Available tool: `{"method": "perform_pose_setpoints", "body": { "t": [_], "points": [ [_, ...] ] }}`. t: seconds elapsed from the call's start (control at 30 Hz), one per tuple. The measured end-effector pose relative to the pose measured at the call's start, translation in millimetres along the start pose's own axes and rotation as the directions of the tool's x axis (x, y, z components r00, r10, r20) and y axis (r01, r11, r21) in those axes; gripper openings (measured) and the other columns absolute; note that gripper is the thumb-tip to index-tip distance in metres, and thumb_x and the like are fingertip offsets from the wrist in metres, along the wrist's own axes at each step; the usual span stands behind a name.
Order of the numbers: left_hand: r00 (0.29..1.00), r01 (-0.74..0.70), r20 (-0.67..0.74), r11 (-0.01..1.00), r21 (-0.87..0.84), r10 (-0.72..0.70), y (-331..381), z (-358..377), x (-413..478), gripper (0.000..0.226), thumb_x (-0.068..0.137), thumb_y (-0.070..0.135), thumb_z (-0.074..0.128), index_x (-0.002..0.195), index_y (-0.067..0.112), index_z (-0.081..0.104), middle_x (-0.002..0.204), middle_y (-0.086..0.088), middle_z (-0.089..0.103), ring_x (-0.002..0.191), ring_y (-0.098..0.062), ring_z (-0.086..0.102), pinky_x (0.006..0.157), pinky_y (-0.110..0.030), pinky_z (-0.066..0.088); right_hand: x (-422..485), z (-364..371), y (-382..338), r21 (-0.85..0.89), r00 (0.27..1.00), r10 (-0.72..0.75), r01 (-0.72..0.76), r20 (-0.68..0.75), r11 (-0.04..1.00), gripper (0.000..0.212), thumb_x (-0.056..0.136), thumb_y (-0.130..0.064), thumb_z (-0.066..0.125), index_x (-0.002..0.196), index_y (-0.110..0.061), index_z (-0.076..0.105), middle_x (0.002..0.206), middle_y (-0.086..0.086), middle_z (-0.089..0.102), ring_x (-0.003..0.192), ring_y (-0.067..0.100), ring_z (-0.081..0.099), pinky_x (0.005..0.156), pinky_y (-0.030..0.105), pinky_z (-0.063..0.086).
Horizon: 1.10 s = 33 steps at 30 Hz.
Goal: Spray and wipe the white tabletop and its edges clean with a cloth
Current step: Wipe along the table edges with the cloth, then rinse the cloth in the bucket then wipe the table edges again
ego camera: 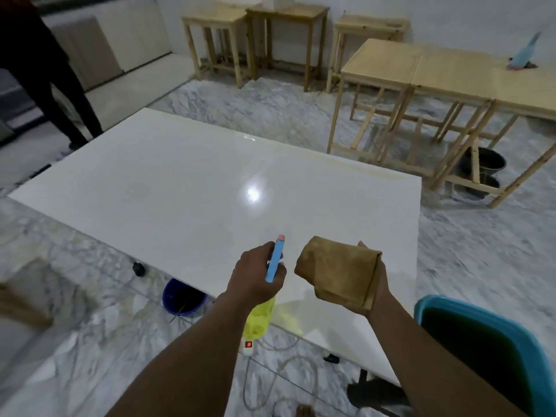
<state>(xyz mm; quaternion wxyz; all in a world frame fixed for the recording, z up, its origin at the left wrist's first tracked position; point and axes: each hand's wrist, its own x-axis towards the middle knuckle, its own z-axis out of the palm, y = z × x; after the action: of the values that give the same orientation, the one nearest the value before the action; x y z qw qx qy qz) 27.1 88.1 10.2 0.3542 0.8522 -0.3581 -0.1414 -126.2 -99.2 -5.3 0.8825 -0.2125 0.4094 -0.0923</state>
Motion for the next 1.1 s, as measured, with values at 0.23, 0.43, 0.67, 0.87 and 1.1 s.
{"method": "perform_pose_setpoints", "body": {
  "t": [0.23, 0.43, 0.67, 0.87, 1.1],
  "points": [
    [0.990, 0.016, 0.140, 0.994, 0.107, -0.031, 10.7, 7.6, -25.2, 0.016, 0.095, 0.025, 0.068, 0.110, 0.019, 0.066, 0.092, 0.008, 0.066, 0.079, -0.018, 0.062, 0.069, -0.022, 0.047, -19.0, 4.8, -3.7, -0.058, 0.999, 0.030, -0.028, 0.044, 0.998, 0.053, 0.087, -0.059, 0.054, 0.094, -0.012, 0.077, 0.103, 0.012, 0.073, 0.097, 0.034, 0.067, 0.102, 0.046, 0.043],
    [0.975, -0.025, 0.221, 0.992, 0.123, -0.003, 28.4, 13.6, -68.1, 0.007, 0.092, 0.026, 0.065, 0.098, 0.023, 0.062, 0.093, -0.001, 0.073, 0.082, -0.027, 0.067, 0.078, -0.036, 0.055, -66.5, -37.0, 1.9, -0.013, 0.999, -0.045, 0.045, 0.002, 0.999, 0.056, 0.089, -0.059, 0.051, 0.096, -0.009, 0.076, 0.101, 0.014, 0.074, 0.090, 0.034, 0.071, 0.090, 0.045, 0.054],
    [0.953, -0.137, 0.284, 0.986, 0.094, 0.105, 65.4, 33.4, -130.2, 0.008, 0.092, 0.021, 0.067, 0.093, 0.024, 0.059, 0.080, 0.009, 0.062, 0.072, -0.019, 0.059, 0.070, -0.027, 0.047, -138.5, -86.3, 31.1, 0.033, 0.985, -0.151, 0.149, 0.085, 0.988, 0.058, 0.094, -0.053, 0.052, 0.095, -0.001, 0.077, 0.101, 0.020, 0.075, 0.090, 0.033, 0.074, 0.074, 0.043, 0.061],
    [0.900, -0.226, 0.400, 0.970, 0.093, 0.172, 113.2, 72.9, -166.8, 0.012, 0.092, 0.021, 0.066, 0.087, 0.027, 0.057, 0.075, 0.012, 0.059, 0.067, -0.013, 0.055, 0.067, -0.026, 0.042, -220.8, -134.6, 41.5, 0.022, 0.947, -0.315, 0.317, -0.057, 0.948, 0.051, 0.094, -0.057, 0.051, 0.113, -0.011, 0.061, 0.080, 0.010, 0.075, 0.081, 0.027, 0.069, 0.066, 0.037, 0.061],
    [0.817, -0.373, 0.482, 0.927, 0.025, 0.316, 214.6, 142.6, -180.0, 0.011, 0.089, 0.026, 0.066, 0.086, 0.025, 0.056, 0.073, 0.010, 0.058, 0.073, -0.021, 0.057, 0.069, -0.032, 0.046, -286.6, -227.2, -5.2, -0.008, 0.864, -0.438, 0.451, -0.249, 0.893, 0.050, 0.101, -0.048, 0.039, 0.109, -0.007, 0.066, 0.095, 0.013, 0.077, 0.092, 0.034, 0.063, 0.091, 0.045, 0.050]
  ]
}}
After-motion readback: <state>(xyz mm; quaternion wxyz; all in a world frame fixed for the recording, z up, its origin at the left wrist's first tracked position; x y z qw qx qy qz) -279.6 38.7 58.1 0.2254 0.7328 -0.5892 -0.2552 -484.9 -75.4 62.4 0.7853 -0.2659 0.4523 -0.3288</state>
